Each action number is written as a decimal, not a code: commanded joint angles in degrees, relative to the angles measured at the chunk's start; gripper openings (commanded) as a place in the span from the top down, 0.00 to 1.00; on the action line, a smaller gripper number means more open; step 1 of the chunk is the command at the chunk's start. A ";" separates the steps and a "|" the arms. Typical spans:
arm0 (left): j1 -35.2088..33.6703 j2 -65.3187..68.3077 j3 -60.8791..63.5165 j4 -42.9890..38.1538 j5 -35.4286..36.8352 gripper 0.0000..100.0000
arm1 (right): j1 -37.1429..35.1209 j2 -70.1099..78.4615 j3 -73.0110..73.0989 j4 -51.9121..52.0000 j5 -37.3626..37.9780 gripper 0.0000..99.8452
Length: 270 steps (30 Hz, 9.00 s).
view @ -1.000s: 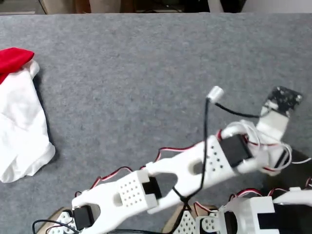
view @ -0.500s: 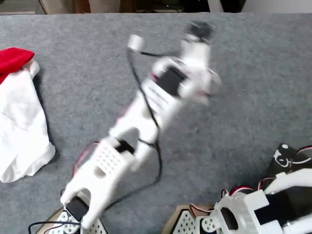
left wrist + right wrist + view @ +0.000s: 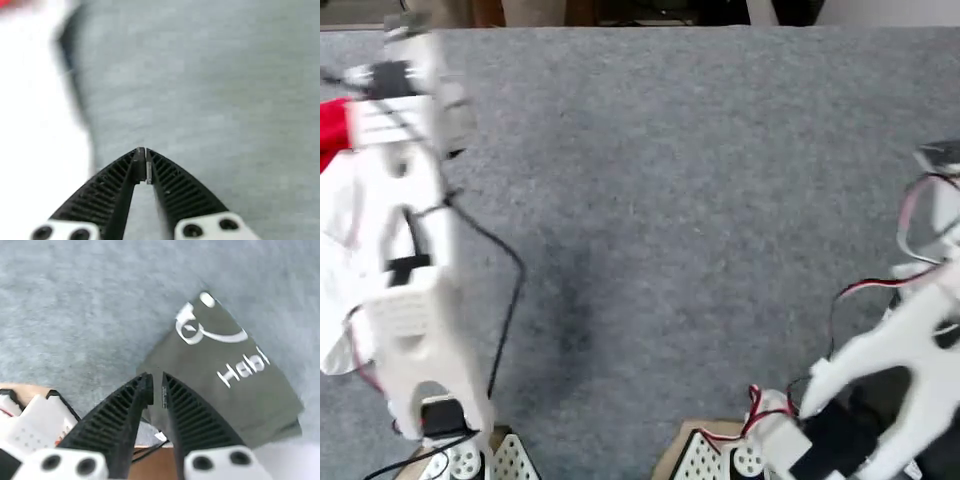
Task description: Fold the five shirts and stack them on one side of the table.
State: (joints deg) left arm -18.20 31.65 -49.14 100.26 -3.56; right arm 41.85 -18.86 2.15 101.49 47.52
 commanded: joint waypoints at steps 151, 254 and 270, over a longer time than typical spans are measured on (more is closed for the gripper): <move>2.55 -43.03 45.27 -6.51 -8.97 0.71 | -60.09 -17.63 24.92 0.53 9.32 0.95; -29.98 -74.15 114.37 -58.55 -6.77 0.70 | -70.90 12.44 14.55 -17.76 4.13 1.00; -15.56 -73.71 106.29 -56.18 10.90 0.70 | -54.46 7.43 -42.86 -8.00 -0.26 1.00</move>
State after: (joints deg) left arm -38.59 -41.05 61.45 42.42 4.88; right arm -15.74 -8.75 -29.23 93.76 47.87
